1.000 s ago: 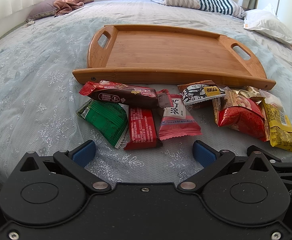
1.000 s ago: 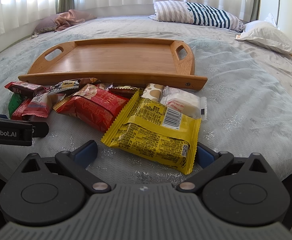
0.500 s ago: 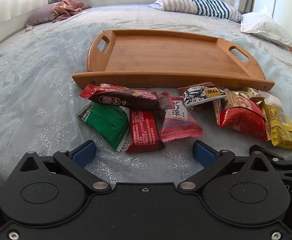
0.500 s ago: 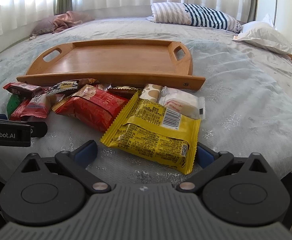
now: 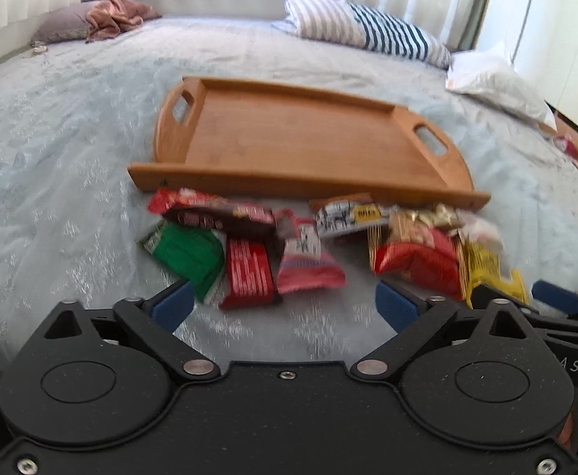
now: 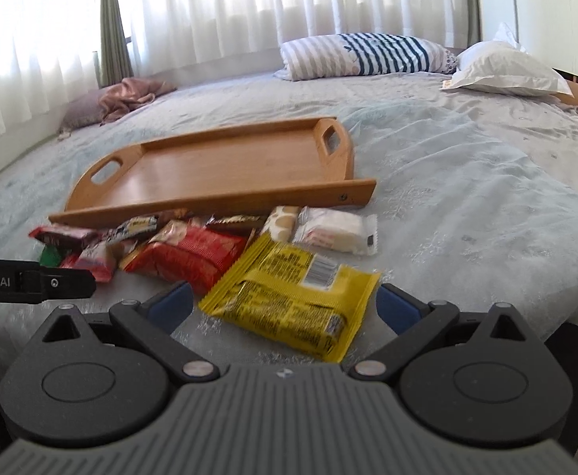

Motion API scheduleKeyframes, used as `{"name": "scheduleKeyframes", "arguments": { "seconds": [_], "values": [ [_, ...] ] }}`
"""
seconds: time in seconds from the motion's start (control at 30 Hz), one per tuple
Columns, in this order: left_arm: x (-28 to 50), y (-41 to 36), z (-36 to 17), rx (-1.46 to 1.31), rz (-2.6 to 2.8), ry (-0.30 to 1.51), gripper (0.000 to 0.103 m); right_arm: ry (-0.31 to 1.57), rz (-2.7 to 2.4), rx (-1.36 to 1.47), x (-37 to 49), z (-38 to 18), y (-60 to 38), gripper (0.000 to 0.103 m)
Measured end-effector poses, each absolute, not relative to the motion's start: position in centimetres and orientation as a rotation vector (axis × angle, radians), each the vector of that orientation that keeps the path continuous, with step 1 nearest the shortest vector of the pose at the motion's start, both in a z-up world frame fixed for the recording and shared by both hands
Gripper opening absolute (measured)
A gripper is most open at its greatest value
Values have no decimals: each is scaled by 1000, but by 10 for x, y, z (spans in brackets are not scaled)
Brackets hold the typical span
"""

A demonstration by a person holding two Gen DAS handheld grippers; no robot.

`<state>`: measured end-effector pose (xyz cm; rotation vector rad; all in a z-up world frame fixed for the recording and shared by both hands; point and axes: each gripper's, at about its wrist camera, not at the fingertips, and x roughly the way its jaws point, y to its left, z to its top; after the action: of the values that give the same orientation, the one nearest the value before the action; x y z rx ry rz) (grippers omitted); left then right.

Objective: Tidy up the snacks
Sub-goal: 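Grasp the red snack bar with the left tool while the right tool grasps the yellow packet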

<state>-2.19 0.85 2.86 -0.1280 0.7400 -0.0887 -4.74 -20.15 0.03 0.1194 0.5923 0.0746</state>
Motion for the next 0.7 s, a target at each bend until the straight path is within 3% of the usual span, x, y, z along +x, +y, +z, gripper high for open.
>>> {"name": "scheduleKeyframes", "arguments": {
  "seconds": [0.03,0.13,0.2,0.3,0.37,0.5,0.7],
  "values": [
    [-22,8,30,-124,-77,731,91,593,71,117,-46,0,-202,103],
    [-20,8,31,-110,-50,725,68,597,47,100,-41,-3,-202,103],
    [-18,10,32,-122,-47,729,44,593,43,99,-39,-3,-202,103],
    [-16,13,31,-134,-39,737,32,589,46,106,-36,-2,-201,101],
    [-16,15,32,-131,-24,730,27,593,40,107,-34,-2,-199,97],
    [-14,17,30,-106,6,719,27,590,17,93,-32,-2,-197,84],
    [-1,16,22,-101,5,730,26,590,25,73,-27,-3,-192,89]
  ]
}}
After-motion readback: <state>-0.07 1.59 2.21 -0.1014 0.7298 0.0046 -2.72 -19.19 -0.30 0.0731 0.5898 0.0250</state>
